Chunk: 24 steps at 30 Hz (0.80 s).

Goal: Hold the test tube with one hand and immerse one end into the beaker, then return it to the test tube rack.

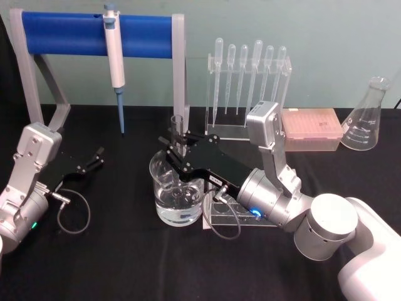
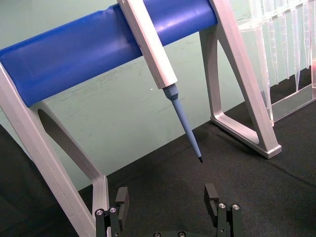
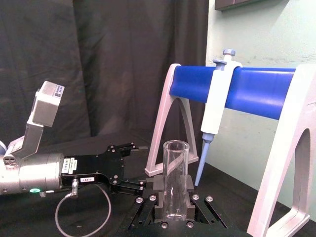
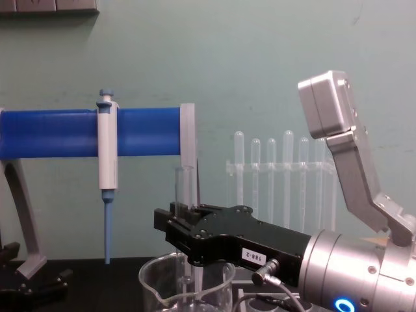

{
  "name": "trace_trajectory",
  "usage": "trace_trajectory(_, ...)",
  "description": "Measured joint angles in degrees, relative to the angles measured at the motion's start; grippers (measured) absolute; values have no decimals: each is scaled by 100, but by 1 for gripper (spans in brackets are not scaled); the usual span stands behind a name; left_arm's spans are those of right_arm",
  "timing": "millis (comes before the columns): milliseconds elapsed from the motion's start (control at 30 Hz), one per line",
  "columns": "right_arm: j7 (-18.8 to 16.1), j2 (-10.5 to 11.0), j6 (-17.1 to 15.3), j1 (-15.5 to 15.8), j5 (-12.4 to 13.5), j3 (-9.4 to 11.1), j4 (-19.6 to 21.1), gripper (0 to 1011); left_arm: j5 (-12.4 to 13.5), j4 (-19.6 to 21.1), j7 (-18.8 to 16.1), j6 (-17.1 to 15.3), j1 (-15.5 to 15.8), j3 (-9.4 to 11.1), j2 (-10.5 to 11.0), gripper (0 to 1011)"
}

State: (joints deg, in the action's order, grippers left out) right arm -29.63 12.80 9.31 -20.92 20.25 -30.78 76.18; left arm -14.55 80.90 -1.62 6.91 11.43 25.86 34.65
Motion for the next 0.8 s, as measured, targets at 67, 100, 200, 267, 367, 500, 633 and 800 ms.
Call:
trace_trajectory(67,0,0,0,0,0,0,0,224,0,0,0,0,0,0,0,1000)
trace_trajectory(100,0,0,0,0,0,0,0,224,0,0,0,0,0,0,0,1000)
trace_trajectory(200,0,0,0,0,0,0,0,224,0,0,0,0,0,0,0,1000)
trace_trajectory(267,0,0,0,0,0,0,0,224,0,0,0,0,0,0,0,1000)
trace_trajectory(367,0,0,0,0,0,0,0,224,0,0,0,0,0,0,0,1000)
trace_trajectory(500,0,0,0,0,0,0,0,224,0,0,0,0,0,0,0,1000)
trace_trajectory(633,0,0,0,0,0,0,0,224,0,0,0,0,0,0,0,1000)
trace_trajectory(800,0,0,0,0,0,0,0,224,0,0,0,0,0,0,0,1000)
